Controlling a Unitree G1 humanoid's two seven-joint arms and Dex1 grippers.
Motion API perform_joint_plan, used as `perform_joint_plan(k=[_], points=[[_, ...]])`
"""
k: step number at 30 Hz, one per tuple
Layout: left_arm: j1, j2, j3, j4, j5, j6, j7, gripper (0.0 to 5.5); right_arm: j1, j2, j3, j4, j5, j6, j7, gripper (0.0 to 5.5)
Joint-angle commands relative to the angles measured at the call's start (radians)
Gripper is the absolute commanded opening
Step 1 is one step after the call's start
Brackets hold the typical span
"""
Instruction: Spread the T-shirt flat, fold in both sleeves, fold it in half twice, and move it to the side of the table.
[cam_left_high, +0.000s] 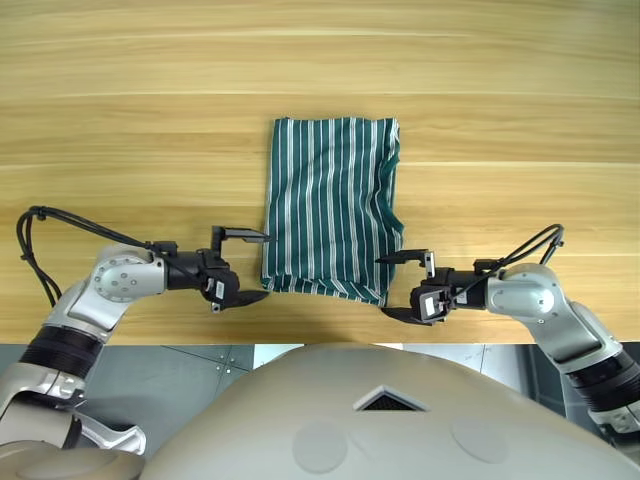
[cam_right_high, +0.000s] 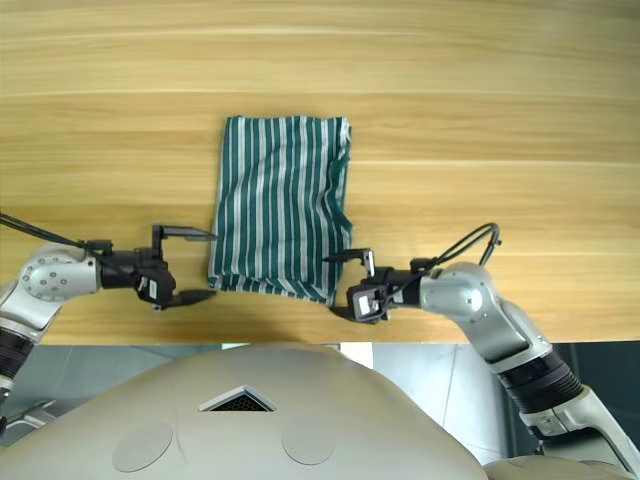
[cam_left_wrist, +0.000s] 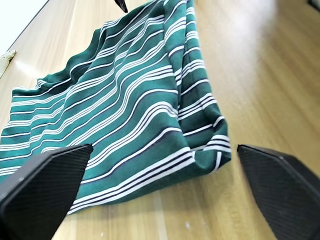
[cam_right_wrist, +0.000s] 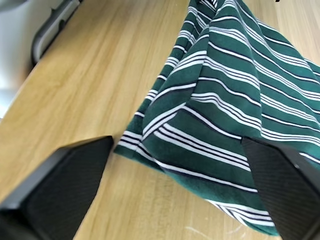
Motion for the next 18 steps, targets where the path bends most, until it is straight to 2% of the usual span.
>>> perform_joint_plan(k=[1,14,18], points=[[0.014,0.020,-0.032,0.046,0.053,-0.004,-0.031,5.04,-0.012,0.000,-0.008,0.006,-0.012,0.003,-0.006,3.98],[-0.025,0.016,-0.055,0.057,0.082,-0.028,-0.020,2.65,-0.021,0.014,-0.007,0.025,-0.029,-0.002,-0.021,1.45],[-0.033,0.014,-0.053,0.063,0.088,-0.027,-0.013,2.12,-0.018,0.015,-0.005,0.021,-0.022,-0.010,-0.013,0.85]])
